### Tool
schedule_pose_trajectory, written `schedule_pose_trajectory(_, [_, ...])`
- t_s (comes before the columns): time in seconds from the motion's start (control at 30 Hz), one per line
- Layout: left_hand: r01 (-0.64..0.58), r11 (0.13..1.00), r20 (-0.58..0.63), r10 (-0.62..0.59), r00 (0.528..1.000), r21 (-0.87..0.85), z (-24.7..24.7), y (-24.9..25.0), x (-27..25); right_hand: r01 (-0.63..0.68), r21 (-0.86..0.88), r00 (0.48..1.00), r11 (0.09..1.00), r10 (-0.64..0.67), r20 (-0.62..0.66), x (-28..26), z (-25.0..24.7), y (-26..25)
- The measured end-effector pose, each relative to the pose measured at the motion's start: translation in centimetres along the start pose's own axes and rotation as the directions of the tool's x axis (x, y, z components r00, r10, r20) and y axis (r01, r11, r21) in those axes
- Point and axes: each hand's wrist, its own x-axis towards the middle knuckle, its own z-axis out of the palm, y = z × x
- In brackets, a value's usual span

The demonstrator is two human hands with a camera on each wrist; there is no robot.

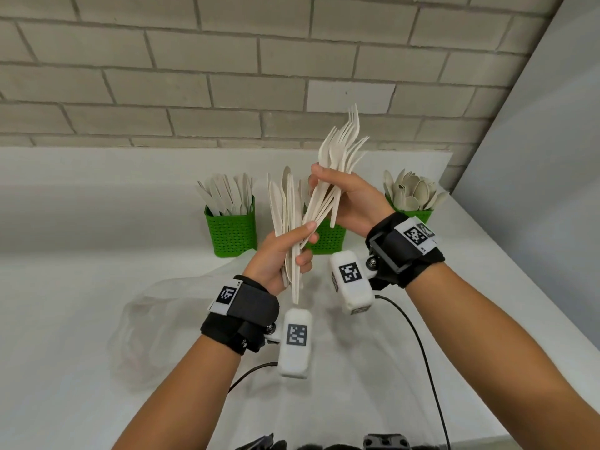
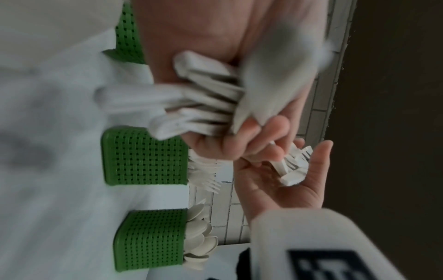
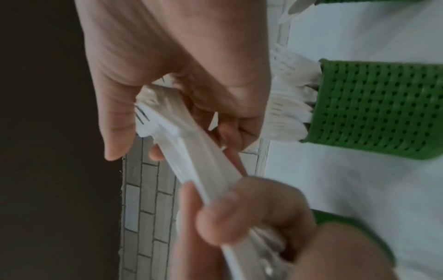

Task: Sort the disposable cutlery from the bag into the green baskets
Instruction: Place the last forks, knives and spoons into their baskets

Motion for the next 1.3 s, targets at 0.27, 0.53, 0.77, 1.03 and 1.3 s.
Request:
schedule_pose_trajectory(0.27, [-0.072,0.994,-0.163,0.058,0.985,-0.082,1.5,-1.3,0.8,0.097,-0.209,0.962,0.973,-0.146,-0.232,0.2,0.8,2.8])
schedule_pose_trajectory(0.53, [-0.131,0.991,-0.228,0.133,0.964,0.024,1.5,-0.5,1.4,-0.049,-0.606,0.988,0.794,-0.049,-0.143,-0.7,0.2,0.6])
schedule_pose_trajectory(0.77, [-0.149,0.952,-0.26,0.22,0.94,0.268,0.1,0.6,1.1,0.015,-0.885,0.974,0.466,-0.206,-0.092,-0.1,-1.3,-1.7])
schedule_pose_trajectory(1.03, [-0.154,0.966,-0.358,0.221,0.907,0.207,-1.0,0.8,1.0,0.114,-0.621,0.955,0.776,-0.257,-0.146,0.4,-2.7,-3.4])
schedule_pose_trajectory(1.3, [-0.216,0.976,-0.308,0.197,0.931,-0.03,-0.1,1.8,1.4,0.022,-0.499,0.996,0.866,0.026,0.089,-0.2,-2.2,0.6])
